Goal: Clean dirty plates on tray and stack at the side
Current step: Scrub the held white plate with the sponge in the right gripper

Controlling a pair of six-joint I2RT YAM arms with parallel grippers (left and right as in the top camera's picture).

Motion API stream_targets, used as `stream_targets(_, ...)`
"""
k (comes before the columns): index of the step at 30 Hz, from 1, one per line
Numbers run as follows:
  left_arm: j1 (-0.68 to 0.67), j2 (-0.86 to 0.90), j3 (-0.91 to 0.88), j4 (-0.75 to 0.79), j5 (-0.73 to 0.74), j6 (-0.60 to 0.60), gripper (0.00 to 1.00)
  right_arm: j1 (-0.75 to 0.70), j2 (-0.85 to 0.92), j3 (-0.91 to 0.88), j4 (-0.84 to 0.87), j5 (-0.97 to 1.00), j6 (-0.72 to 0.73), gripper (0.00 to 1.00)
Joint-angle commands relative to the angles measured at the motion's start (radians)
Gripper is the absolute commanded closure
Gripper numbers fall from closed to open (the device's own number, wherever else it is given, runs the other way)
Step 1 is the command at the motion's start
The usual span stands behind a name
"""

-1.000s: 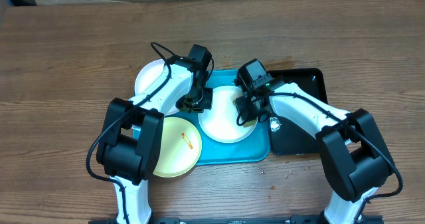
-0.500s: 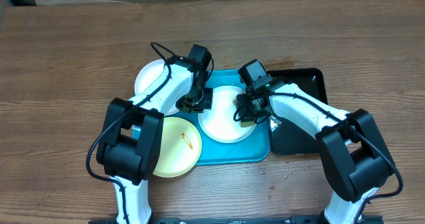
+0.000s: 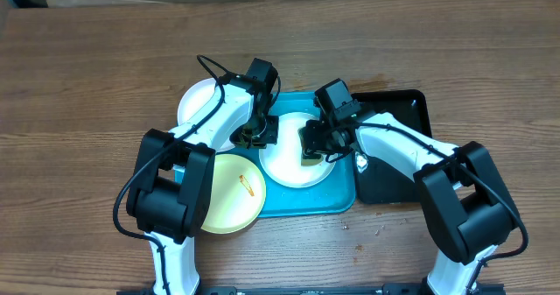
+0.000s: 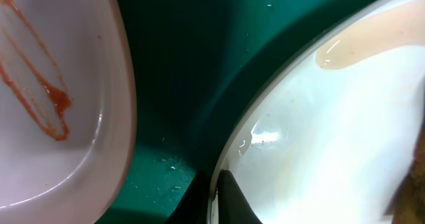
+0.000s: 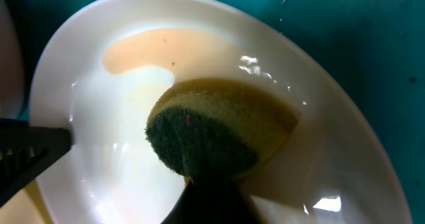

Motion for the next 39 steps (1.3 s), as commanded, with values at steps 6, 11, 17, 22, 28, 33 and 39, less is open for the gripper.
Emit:
stream_targets(6,0.000,0.018,-0.014,0.005,-0.051,-0.069,0.96,-0.070,-0.077,0.049,-0.082,-0.119,0.031,0.96)
stream_targets(11,0.000,0.018,-0.014,0.011,-0.029,-0.074,0.96,-0.064,-0.080,0.030,-0.126,-0.114,0.040,0.96)
stream_targets(17,0.000,0.018,-0.014,0.011,-0.014,-0.074,0.96,-0.056,-0.080,-0.014,-0.119,0.050,0.212,0.96)
stream_targets(22,0.000,0.018,-0.014,0.011,-0.008,-0.074,0.96,-0.047,-0.080,-0.087,-0.012,0.056,0.274,0.96)
stream_targets(28,0.000,0.018,-0.014,0.011,-0.008,-0.074,0.96,0.012,-0.080,-0.172,0.114,0.057,0.315,0.96)
stream_targets(33,0.000,0.018,-0.014,0.011,-0.008,-0.074,0.96,0.093,-0.080,-0.216,0.206,0.110,0.332,0.96)
stream_targets(39,0.000,0.018,-0.014,0.011,-0.008,-0.074,0.96,0.158,-0.081,-0.219,0.297,0.174,0.347,0.96)
